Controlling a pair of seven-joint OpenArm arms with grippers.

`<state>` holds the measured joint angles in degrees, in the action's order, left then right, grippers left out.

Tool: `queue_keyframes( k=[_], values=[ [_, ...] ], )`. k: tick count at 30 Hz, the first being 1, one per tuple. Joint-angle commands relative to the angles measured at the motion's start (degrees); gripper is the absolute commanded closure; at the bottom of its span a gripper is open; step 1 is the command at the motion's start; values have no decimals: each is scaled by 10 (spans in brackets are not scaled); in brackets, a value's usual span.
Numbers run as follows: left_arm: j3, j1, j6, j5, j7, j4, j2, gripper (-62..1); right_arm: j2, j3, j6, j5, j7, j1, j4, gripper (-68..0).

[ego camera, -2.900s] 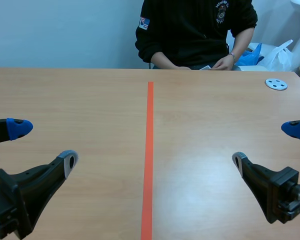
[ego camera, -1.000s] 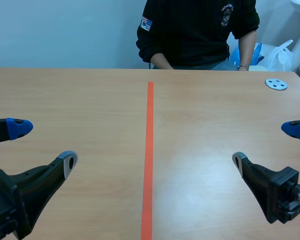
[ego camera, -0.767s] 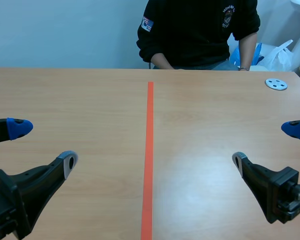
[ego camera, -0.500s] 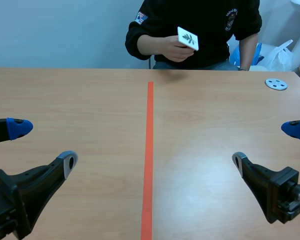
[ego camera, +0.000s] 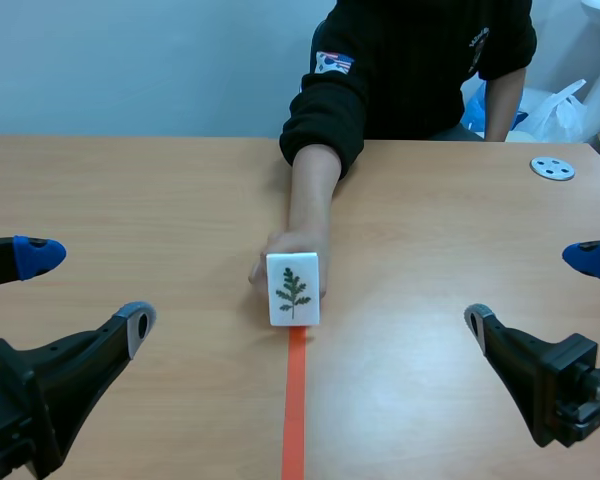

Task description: Sort the leaf by its shape. The table is split by an orange tape line. A compound leaf with several leaflets goes to the left side, a simple leaf with one blade goes to the right side. Return to the home posture when a red brick is placed on the table.

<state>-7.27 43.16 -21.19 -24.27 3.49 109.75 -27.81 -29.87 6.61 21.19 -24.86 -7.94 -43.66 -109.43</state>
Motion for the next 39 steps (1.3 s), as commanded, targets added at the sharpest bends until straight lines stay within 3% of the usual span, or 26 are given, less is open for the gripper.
queue_keyframes(
  k=[1, 24, 31, 39],
  values=[
    [3, 0, -1, -1, 10, 5, 0, -623, -1, 2, -2, -4, -10, 8, -10, -671],
    [3, 0, -1, -1, 10, 5, 0, -623, -2, 1, -1, -4, 8, 10, -10, -671],
    [3, 0, -1, -1, 10, 5, 0, -623, -3, -22, 56, -4, 12, 59, 24, -671],
    [3, 0, -1, -1, 10, 5, 0, -623, -3, -114, 78, 1, -12, 176, 137, -671]
  ],
)
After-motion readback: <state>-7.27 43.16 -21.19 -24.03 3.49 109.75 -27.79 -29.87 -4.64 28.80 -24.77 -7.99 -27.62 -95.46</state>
